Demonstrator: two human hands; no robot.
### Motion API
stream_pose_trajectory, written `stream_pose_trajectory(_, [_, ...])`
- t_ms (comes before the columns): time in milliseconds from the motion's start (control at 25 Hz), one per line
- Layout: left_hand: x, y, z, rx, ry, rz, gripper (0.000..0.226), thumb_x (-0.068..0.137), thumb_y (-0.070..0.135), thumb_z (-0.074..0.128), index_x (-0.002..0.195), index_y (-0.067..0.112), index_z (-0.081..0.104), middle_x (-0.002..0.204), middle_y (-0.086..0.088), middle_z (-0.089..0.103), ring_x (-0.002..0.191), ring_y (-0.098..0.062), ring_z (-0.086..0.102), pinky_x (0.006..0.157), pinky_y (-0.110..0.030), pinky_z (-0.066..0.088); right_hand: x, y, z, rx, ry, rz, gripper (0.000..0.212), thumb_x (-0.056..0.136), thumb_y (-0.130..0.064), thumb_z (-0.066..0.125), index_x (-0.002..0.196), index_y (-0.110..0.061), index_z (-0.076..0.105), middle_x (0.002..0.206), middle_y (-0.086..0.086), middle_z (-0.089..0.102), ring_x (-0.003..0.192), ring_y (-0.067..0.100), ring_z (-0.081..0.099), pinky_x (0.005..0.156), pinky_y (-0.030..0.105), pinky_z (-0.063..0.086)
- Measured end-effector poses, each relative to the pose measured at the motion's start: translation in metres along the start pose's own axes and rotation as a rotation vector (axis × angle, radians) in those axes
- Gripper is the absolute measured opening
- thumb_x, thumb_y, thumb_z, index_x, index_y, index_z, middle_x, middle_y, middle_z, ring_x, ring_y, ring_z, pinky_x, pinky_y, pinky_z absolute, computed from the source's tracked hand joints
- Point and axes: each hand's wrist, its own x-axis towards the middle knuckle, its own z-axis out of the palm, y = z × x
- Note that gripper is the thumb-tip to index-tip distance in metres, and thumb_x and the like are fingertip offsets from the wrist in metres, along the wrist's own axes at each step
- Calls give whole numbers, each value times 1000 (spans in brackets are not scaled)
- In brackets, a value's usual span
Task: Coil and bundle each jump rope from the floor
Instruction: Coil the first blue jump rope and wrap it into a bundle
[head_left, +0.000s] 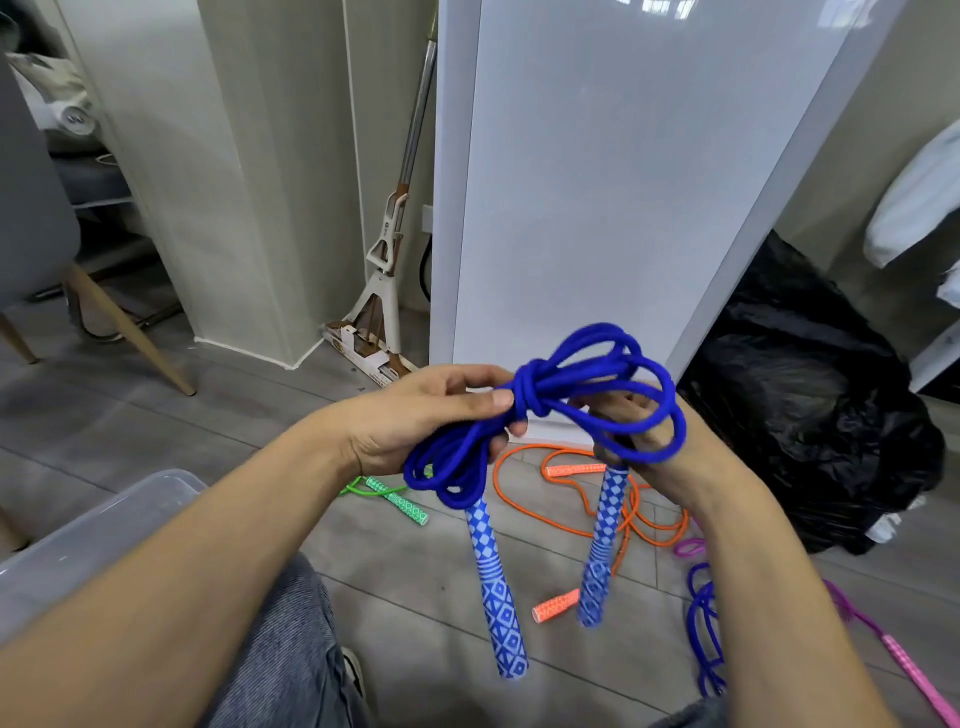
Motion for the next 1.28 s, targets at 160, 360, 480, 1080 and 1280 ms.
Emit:
stream_pose_trajectory(160, [13, -6, -2, -129, 346, 81, 30, 98, 13, 57, 125, 0, 59, 93, -11, 67, 74, -19, 63, 71, -30, 56, 3, 5, 6, 57, -91, 159, 27, 99, -26, 57, 89, -7, 74, 63, 8, 51, 51, 19, 45, 51, 26, 40])
stream_pose_trajectory(360, [17, -6, -14, -345, 551, 85, 15, 96, 4, 58, 109, 4, 64, 93, -9, 72, 88, -24, 71, 88, -41, 55, -8, 3, -5, -116, -172, 317, 22, 99, -19, 57, 101, -5, 74, 73, 10, 64, 57, 20, 56, 56, 31, 44])
stream_pose_trajectory(480, [17, -6, -19, -364, 562, 43, 17, 94, -1, 56, 109, 2, 63, 89, -8, 71, 94, -25, 71, 88, -47, 55, -8, -7, 0, -143, 31, 163, 20, 98, -23, 60, 94, -14, 79, 80, 4, 69, 69, 18, 62, 60, 21, 48])
stream_pose_trajectory(1080, [21, -9, 10, -57, 317, 71, 19, 98, 1, 53, 115, 7, 59, 99, -14, 64, 90, -24, 65, 84, -34, 56, 6, -7, 69, -187, 455, -201, 17, 98, -34, 60, 95, -20, 52, 76, 12, 66, 61, 23, 62, 64, 41, 51])
stream_pose_trajectory(1280, [20, -8, 15, -86, 416, 141, 27, 99, -2, 49, 126, 0, 55, 99, -8, 71, 88, -20, 68, 83, -31, 60, 2, -1, 90, -272, 631, -295, 18, 97, -33, 61, 94, -19, 50, 72, -4, 62, 62, 9, 59, 54, 14, 41])
